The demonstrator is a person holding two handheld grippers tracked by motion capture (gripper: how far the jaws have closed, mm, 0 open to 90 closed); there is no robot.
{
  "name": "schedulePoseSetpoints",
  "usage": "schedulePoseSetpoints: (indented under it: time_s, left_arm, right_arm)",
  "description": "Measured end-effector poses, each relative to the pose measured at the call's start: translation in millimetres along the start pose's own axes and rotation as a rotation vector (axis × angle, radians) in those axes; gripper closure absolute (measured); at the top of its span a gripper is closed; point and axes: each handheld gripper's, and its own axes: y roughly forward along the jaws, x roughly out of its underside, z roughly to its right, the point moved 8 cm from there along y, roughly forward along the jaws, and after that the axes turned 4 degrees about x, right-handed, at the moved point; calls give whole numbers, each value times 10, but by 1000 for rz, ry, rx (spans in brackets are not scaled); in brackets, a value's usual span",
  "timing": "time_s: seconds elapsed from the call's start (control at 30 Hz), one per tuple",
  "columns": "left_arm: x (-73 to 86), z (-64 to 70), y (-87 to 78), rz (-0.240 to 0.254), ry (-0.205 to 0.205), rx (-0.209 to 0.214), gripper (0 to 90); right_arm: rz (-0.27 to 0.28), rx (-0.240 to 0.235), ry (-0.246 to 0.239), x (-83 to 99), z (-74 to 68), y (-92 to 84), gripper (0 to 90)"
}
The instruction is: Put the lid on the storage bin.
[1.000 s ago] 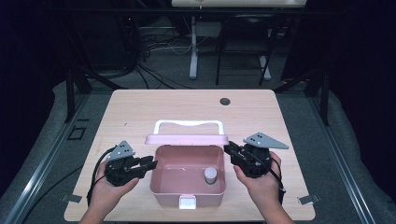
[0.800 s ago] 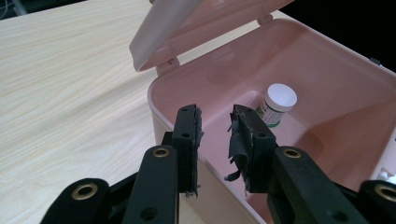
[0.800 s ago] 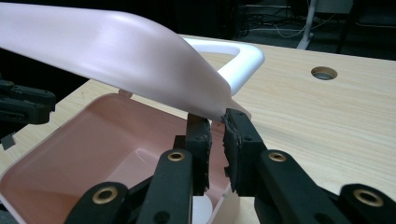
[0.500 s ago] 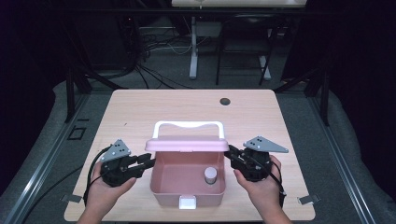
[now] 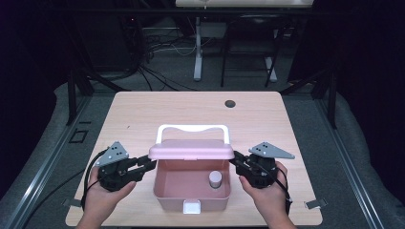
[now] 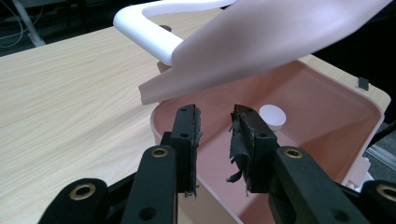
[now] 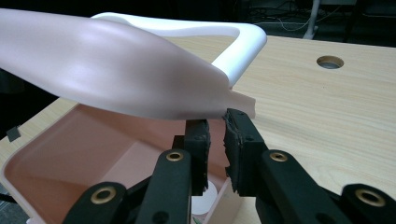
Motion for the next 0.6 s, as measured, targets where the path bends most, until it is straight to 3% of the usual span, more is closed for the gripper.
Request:
schedulePoseSetpoints:
  time_s: [0.6]
  left_arm:
    - [-92,50,-115,41,21,0,718]
  right_arm:
    - [-6,-4,18,99,18,8,792]
